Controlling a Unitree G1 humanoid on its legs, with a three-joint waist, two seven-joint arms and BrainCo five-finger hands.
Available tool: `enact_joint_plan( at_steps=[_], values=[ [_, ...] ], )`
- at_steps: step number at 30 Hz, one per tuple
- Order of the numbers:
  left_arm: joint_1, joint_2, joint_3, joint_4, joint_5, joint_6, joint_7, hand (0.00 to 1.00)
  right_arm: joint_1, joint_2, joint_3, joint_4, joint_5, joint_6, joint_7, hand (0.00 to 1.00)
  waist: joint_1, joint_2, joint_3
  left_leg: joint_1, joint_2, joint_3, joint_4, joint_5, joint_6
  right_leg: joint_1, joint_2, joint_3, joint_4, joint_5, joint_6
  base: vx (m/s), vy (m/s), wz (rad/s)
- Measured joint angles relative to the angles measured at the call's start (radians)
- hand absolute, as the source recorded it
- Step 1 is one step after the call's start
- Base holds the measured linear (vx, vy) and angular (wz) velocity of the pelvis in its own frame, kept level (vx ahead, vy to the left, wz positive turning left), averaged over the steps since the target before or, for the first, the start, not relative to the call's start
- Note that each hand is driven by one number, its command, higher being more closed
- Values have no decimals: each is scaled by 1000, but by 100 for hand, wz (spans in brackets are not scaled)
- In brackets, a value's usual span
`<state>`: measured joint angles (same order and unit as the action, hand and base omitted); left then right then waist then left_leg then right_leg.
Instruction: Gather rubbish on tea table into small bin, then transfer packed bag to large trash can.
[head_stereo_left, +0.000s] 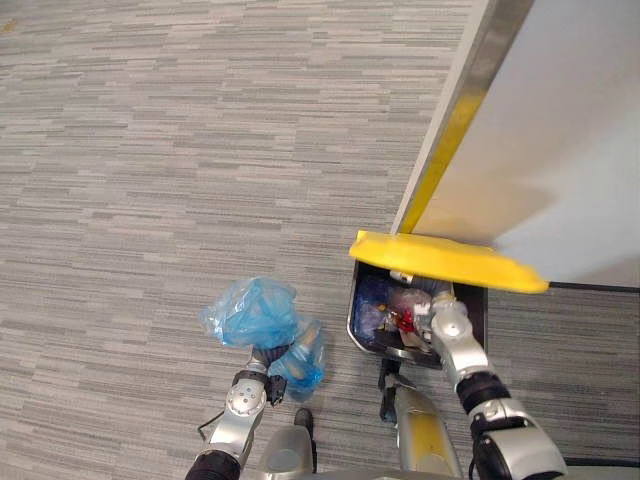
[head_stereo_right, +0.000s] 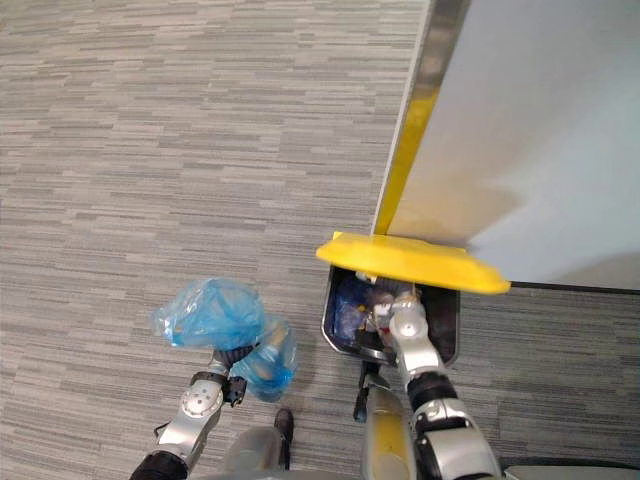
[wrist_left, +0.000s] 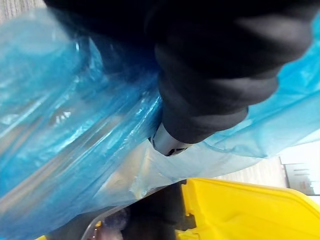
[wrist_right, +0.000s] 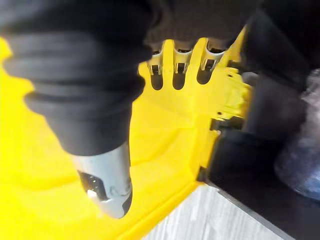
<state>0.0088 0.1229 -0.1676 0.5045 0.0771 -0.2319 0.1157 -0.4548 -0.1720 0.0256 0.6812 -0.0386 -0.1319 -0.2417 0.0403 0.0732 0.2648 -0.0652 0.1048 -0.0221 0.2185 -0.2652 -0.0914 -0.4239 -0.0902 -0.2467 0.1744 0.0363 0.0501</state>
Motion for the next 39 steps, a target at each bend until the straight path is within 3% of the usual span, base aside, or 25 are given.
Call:
enact_joint_plan(
  at_steps=[11,21,25,35,39],
  values=[
    [15,52,-67,-148,-71,-32,0,100,-206,-147,48,-6,0,13,-20,0,0,-4,52,-38,4,4,92,-47,7,-3,10,13,-2,13,-5,-17,-11,-4],
    [22,69,-150,-221,-107,-40,-9,100,-223,-190,57,-40,12,25,-17,0,-1,-8,89,-48,15,6,116,-57,2,-3,23,15,-3,17,1,-3,-37,-2],
    [-2,72,-185,-264,-114,-40,-9,100,-238,-192,69,-40,31,25,-16,0,-7,-22,106,-49,15,12,122,-59,1,-2,23,19,-3,17,1,0,0,0],
    [-285,29,-437,-341,-157,-46,-6,100,-333,-199,99,-39,34,36,-15,0,-33,-30,153,-63,9,43,142,-66,6,-22,25,49,-2,32,-3,2,-15,-7],
    [-390,-2,-464,-324,-155,-48,2,100,-374,-205,163,-39,38,51,-14,0,-57,-35,168,-66,11,58,154,-75,7,-30,30,63,0,39,0,4,-22,-11]
  ],
)
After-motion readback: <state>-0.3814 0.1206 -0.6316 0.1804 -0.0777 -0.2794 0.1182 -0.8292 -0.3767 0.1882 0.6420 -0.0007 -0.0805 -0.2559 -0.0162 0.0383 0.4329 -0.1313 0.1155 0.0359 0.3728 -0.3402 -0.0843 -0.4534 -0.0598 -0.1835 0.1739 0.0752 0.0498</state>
